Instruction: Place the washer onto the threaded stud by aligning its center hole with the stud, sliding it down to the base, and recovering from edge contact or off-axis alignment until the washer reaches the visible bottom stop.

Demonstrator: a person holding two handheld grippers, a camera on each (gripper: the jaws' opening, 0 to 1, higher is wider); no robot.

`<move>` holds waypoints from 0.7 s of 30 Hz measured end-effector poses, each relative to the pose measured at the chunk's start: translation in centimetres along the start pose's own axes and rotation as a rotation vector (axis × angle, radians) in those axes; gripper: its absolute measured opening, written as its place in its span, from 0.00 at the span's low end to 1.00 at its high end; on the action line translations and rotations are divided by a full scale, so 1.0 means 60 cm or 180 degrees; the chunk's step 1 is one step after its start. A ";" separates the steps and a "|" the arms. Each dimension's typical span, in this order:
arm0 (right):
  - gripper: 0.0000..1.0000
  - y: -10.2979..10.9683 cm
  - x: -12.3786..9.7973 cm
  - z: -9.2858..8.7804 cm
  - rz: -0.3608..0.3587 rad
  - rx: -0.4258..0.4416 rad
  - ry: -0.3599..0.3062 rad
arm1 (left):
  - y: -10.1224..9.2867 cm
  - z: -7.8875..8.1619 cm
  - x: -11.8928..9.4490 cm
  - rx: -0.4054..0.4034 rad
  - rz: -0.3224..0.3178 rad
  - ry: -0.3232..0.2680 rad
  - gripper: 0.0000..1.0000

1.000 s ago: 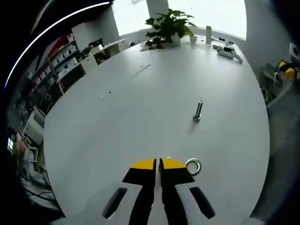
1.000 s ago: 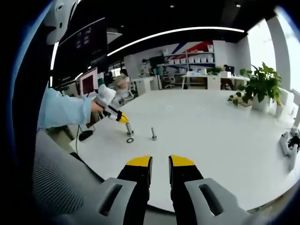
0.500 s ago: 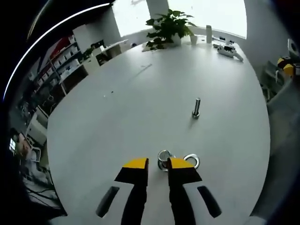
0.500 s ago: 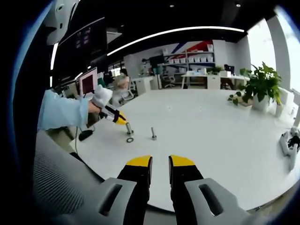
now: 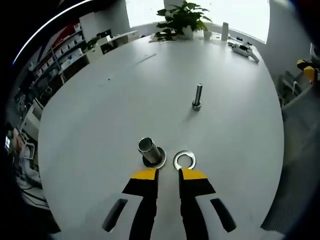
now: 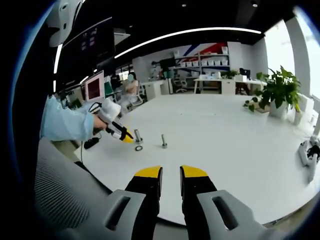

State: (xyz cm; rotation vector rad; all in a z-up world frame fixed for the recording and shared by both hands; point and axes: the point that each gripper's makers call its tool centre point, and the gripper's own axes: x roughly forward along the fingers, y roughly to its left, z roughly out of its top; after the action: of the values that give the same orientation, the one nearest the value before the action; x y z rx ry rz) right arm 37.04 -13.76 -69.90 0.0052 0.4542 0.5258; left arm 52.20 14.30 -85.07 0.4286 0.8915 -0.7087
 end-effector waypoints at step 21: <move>0.17 -0.001 -0.001 -0.001 -0.0002 0.0004 0.0005 | -0.013 -0.005 0.044 -0.0046 -0.0048 0.0038 0.10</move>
State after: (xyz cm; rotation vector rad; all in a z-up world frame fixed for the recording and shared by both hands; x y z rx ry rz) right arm 37.02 -13.87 -69.95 0.0058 0.4560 0.5249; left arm 52.59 12.94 -87.46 0.4139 0.9116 -0.7137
